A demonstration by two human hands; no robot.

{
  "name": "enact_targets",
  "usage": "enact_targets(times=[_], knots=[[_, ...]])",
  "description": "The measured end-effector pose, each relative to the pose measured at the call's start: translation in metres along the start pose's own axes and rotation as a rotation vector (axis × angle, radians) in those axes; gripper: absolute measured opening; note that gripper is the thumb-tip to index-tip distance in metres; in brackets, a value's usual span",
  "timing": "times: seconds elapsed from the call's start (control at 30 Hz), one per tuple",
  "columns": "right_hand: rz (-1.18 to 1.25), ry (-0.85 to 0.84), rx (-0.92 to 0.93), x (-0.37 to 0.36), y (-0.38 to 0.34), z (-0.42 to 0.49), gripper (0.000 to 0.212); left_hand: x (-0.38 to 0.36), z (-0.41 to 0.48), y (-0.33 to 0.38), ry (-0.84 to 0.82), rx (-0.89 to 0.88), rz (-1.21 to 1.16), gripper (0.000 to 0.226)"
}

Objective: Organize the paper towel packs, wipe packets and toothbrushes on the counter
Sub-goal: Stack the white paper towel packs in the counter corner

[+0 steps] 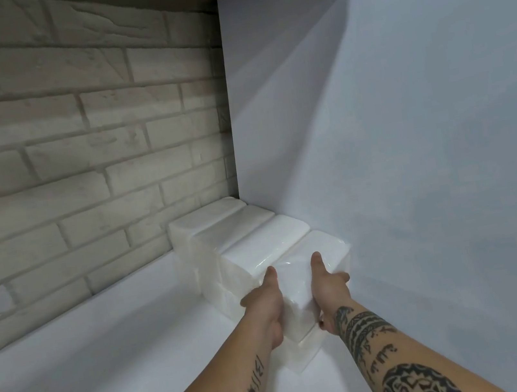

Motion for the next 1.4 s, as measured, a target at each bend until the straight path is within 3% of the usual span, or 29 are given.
enact_targets(times=[0.13, 0.17, 0.27, 0.4, 0.57, 0.7, 0.9, 1.07, 1.13, 1.27, 1.4], knots=[[-0.007, -0.001, -0.024, -0.001, 0.001, 0.007, 0.129, 0.005, 0.015, -0.005, 0.014, 0.000, 0.041, 0.146], [-0.008, -0.002, -0.031, 0.000, 0.000, 0.005, 0.126, 0.009, -0.002, 0.000, -0.008, 0.008, 0.048, 0.142], [0.021, -0.019, -0.019, 0.006, -0.005, -0.007, 0.117, 0.021, -0.051, 0.015, -0.047, -0.025, 0.083, 0.101], [0.032, 0.097, 0.106, 0.024, -0.025, -0.027, 0.128, 0.056, -0.061, 0.019, -0.039, -0.050, 0.062, 0.076], [-0.170, 0.261, 0.557, 0.026, -0.076, -0.098, 0.073, 0.121, -0.074, 0.035, 0.045, -0.144, 0.017, 0.038], [-0.246, 0.155, 0.810, -0.027, -0.087, -0.165, 0.041, 0.186, -0.104, 0.055, 0.066, -0.281, 0.074, 0.008], [-0.268, -0.133, 0.847, -0.170, -0.024, -0.261, 0.030, 0.358, -0.141, 0.083, 0.230, -0.451, 0.165, 0.010], [-0.294, -0.409, 0.854, -0.271, 0.056, -0.378, 0.019, 0.520, -0.159, 0.078, 0.475, -0.466, 0.207, 0.013], [-0.372, -0.486, 0.818, -0.305, 0.093, -0.410, 0.025, 0.581, -0.166, 0.066, 0.583, -0.447, 0.244, 0.017], [-0.637, -0.611, 0.815, -0.359, 0.158, -0.460, 0.064, 0.670, -0.187, 0.039, 0.737, -0.407, 0.408, 0.029], [-1.137, -0.606, 0.901, -0.380, 0.223, -0.479, 0.106, 0.694, -0.185, 0.006, 0.600, -0.402, 1.091, 0.040]])
Point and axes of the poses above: each hand's wrist, its own z-axis towards the middle knuckle, its own x-axis out of the back of the hand, y = z × x, the point moved 8 cm from there along z, towards the middle knuckle, and after that the axes turned 9 degrees about y, right-handed, at the moved point
